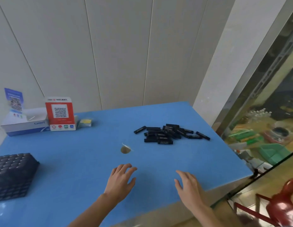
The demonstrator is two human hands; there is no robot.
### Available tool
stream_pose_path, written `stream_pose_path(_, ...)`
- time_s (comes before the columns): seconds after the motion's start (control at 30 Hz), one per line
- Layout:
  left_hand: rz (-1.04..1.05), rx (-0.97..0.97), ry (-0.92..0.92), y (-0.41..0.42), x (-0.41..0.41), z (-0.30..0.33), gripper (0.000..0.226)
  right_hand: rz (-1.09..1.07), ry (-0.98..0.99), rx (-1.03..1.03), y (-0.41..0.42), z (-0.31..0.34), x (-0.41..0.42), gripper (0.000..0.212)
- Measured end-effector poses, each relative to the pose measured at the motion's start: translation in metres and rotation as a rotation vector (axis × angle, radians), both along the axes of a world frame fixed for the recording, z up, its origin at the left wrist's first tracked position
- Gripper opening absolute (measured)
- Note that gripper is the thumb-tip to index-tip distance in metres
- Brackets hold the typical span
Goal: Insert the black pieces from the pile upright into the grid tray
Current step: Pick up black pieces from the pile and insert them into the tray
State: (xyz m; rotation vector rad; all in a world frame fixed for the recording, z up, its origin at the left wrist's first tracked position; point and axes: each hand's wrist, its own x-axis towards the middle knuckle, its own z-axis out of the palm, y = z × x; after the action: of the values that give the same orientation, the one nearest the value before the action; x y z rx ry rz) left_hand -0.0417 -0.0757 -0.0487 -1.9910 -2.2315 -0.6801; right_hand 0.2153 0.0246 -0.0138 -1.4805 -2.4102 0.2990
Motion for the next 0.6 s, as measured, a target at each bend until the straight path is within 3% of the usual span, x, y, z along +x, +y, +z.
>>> stream_pose_path(0.37, -0.025, 0.040, -0.033, 0.140, 0.003, -0.002, 0.046, 0.047, -0.015, -0.053, 0.123, 0.010, -0.027, 0.034)
stream_pose_path(0.6, 0.013, 0.015, -0.073, 0.180, 0.008, -0.006, 0.050, 0.154, -0.007, -0.074, 0.169, 0.004, -0.047, 0.035)
